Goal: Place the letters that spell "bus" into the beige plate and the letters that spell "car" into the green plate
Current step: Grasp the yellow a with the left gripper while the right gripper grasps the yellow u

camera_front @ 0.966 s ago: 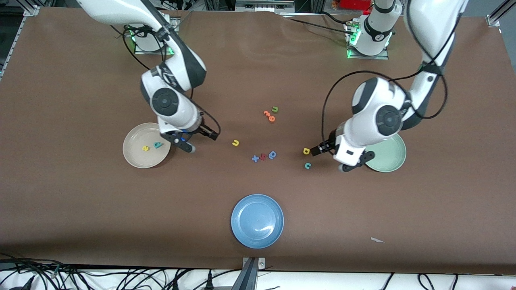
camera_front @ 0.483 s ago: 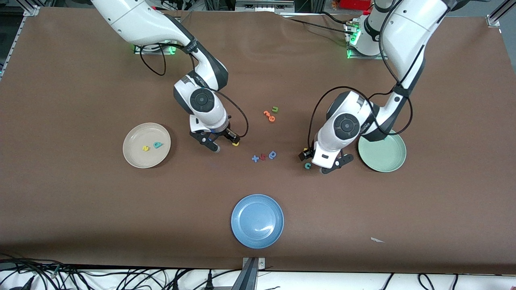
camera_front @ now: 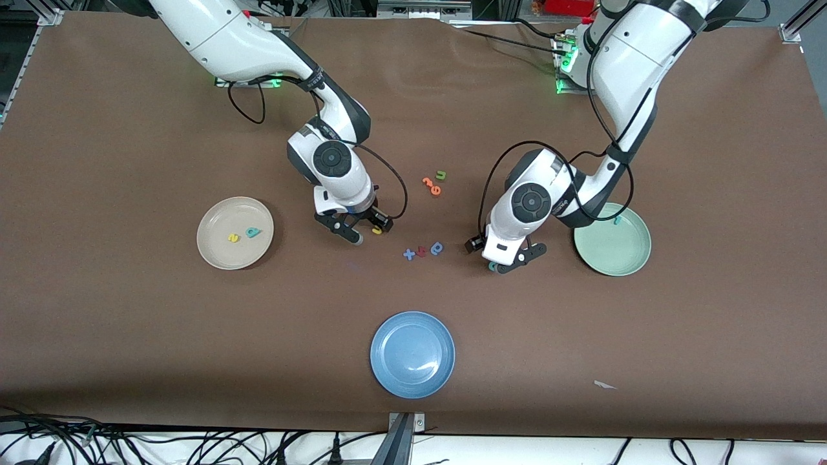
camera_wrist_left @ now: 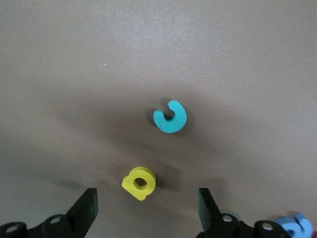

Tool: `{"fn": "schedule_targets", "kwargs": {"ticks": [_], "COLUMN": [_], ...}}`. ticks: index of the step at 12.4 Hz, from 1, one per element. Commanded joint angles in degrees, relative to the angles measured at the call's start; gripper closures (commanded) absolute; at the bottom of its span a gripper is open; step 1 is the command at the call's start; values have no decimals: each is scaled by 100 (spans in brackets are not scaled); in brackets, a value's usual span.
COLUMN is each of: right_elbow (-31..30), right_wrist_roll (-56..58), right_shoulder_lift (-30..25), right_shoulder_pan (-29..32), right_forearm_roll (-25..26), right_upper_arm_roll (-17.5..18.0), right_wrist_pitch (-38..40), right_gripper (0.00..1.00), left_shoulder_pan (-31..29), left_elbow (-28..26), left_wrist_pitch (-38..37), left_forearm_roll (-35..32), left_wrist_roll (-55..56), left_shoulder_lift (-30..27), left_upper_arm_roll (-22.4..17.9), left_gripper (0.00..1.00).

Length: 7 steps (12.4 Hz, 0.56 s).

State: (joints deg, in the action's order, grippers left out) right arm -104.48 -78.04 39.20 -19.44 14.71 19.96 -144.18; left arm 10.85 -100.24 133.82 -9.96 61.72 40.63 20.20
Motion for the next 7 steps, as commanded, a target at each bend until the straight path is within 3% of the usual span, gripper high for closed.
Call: {"fn": "schedule_targets", "kwargs": {"ticks": [1,4,7], "right_elbow": [147,243,393], "right_wrist_roll": [-115,-107,-115], "right_shoulder_lift": [158,210,316], "right_shoulder_pan": [-7,-16,-60], "right_forearm_roll": [199,190,190], "right_upper_arm_roll": [34,43,43], "right_wrist_pitch": [-66,-75,-75], "right_gripper": [32,38,38], "left_shoulder_pan": [84,84,76], "left_elbow": [66,74,74], "left_wrist_pitch": [-5,-5,-5], "left_forearm_roll": [-401,-401,-401], "left_wrist_roll": [287,305,349], "left_shoulder_lift": [111,164,164], "left_upper_arm_roll": [-51,-51,-51], "left_gripper": [10,15,34]}}
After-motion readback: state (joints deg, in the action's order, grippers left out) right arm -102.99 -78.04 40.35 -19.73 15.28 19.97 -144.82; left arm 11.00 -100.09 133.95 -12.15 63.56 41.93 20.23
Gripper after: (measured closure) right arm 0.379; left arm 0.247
